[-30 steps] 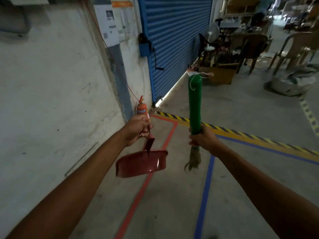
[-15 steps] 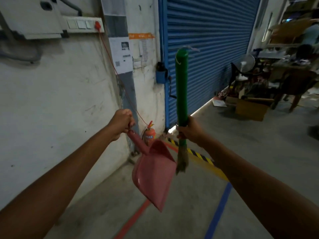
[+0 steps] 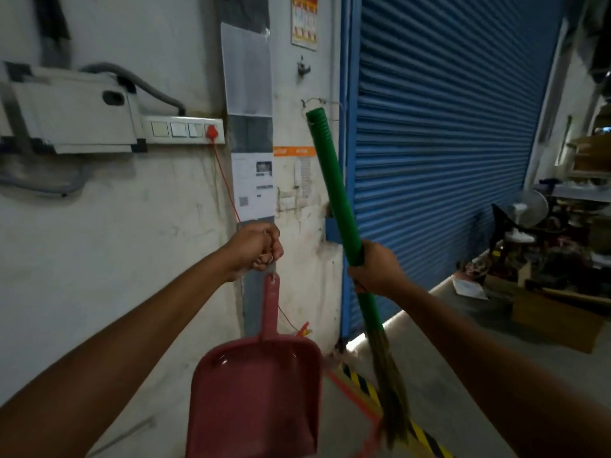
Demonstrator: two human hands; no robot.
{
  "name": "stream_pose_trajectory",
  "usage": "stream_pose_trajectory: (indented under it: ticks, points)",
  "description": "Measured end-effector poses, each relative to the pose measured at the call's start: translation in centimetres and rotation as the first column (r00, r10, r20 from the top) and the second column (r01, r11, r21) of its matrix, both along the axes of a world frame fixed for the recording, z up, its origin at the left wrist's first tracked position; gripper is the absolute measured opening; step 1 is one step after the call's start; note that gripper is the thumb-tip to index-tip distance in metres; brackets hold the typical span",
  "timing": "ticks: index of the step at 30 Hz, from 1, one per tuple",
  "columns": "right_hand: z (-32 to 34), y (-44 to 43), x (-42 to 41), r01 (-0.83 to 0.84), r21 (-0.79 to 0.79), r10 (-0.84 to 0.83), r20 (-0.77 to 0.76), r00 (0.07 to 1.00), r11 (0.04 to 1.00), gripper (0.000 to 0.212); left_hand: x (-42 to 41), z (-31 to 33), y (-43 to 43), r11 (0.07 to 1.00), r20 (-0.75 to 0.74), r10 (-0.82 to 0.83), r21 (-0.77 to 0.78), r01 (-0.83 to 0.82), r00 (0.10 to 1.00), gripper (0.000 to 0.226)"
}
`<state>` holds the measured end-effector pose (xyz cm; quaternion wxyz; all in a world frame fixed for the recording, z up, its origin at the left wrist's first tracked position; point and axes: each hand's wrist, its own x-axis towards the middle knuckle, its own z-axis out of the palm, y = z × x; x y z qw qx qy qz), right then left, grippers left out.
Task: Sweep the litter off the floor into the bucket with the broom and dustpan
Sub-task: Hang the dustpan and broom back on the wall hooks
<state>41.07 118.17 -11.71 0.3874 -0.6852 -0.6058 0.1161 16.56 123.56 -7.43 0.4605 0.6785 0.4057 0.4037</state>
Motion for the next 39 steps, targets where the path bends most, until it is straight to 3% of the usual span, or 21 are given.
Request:
stream_pose_trajectory:
  ticks: [2,9,13,16,19,24,29,34,36,39]
  points:
    - [1.7,5.5,1.2,-0.007,0.024,0.006,0.038,0.999,1.000,0.030,0.3,2.0,4.8,0.999,0.098,-0.007,-0.053,0.012,0.995,0.034]
    - [6.6,21.7,5.4,-0.038,0.112,0.043,-0.041,0.998,0.993,0.036,2.1,7.5,19.2,0.994,0.159,0.038,-0.106,-0.021,0.987,0.035]
    - [10.2,30.5,8.2,-0.072,0.174,0.077,-0.026,0.997,0.982,0.040,5.5,11.0,26.4,0.984,0.180,0.177,0.004,-0.180,0.968,0.036]
    - [13.1,37.0,10.7,-0.093,0.227,0.101,-0.024,0.995,0.969,0.034,8.4,13.9,31.7,0.923,0.067,0.318,0.208,-0.325,0.946,0.035]
    - [15.8,43.1,13.5,-0.117,0.259,0.134,-0.047,0.990,0.959,0.026,11.5,16.9,37.3,0.875,-0.017,0.375,0.336,-0.348,0.927,0.033]
    - [20.0,53.0,18.7,-0.170,0.281,0.170,0.024,0.985,0.945,0.034,16.6,22.4,45.7,0.863,-0.011,0.397,0.345,-0.369,0.918,0.031]
    - [26.0,63.2,21.6,-0.221,0.267,0.191,0.135,0.972,0.938,0.032,20.2,27.3,53.4,0.857,0.149,0.391,0.300,-0.419,0.908,0.032]
    - [29.6,71.7,21.7,-0.252,0.338,0.159,0.280,0.947,0.907,0.038,21.8,30.5,60.4,0.812,-0.100,0.503,0.395,-0.430,0.858,0.028]
    - [30.6,75.1,21.3,-0.325,0.393,0.290,0.147,0.945,0.860,0.040,22.2,31.5,62.9,0.791,-0.196,0.536,0.456,-0.408,0.821,0.028]
    - [31.7,79.2,20.6,-0.335,0.553,0.444,-0.071,0.893,0.763,0.063,22.7,32.6,66.2,0.769,-0.253,0.554,0.521,-0.371,0.793,0.028]
